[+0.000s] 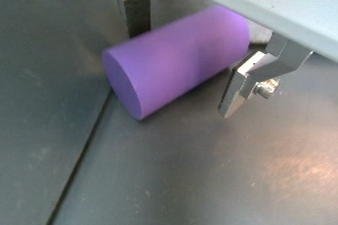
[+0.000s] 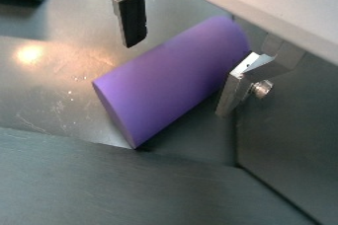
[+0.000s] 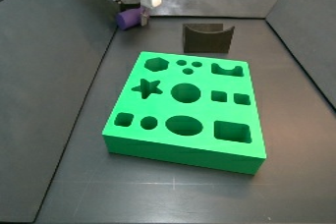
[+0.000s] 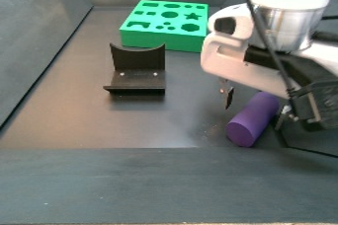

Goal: Pick up the round object. Move up. Place the round object on the fixture. Regrasp the round object. Move to above the board. Insert the round object.
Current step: Pick up the round object.

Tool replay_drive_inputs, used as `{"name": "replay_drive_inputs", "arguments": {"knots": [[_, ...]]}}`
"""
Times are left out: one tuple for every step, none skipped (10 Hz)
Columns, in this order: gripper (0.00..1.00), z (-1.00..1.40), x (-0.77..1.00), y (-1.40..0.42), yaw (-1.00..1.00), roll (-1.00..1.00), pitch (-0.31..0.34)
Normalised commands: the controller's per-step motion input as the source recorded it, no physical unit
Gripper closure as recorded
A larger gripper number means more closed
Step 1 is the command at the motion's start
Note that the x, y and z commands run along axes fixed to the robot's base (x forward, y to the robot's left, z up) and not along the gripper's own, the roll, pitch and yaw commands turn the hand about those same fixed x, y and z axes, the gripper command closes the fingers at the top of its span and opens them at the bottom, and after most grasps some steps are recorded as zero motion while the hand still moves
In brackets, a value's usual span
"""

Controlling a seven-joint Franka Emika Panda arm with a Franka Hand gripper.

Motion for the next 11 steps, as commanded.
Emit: {"name": "replay_drive_inputs", "arguments": {"knots": [[0.0, 0.0, -0.05, 0.01, -0.03, -0.02, -0.084], [0.0, 0.0, -0.06, 0.0, 0.0, -0.01, -0.063], [0.0, 0.0, 0.0, 0.0, 0.0, 0.0, 0.01], [1.0, 0.0, 0.0, 0.0, 0.0, 0.0, 0.0], [1.0, 0.0, 0.0, 0.0, 0.0, 0.0, 0.0], [1.0, 0.0, 0.0, 0.0, 0.0, 0.0, 0.0], [1.0, 0.0, 0.0, 0.0, 0.0, 0.0, 0.0], [1.0, 0.0, 0.0, 0.0, 0.0, 0.0, 0.0], [1.0, 0.0, 0.0, 0.0, 0.0, 0.0, 0.0], [1.0, 0.0, 0.0, 0.0, 0.0, 0.0, 0.0], [1.0, 0.0, 0.0, 0.0, 0.0, 0.0, 0.0]]}}
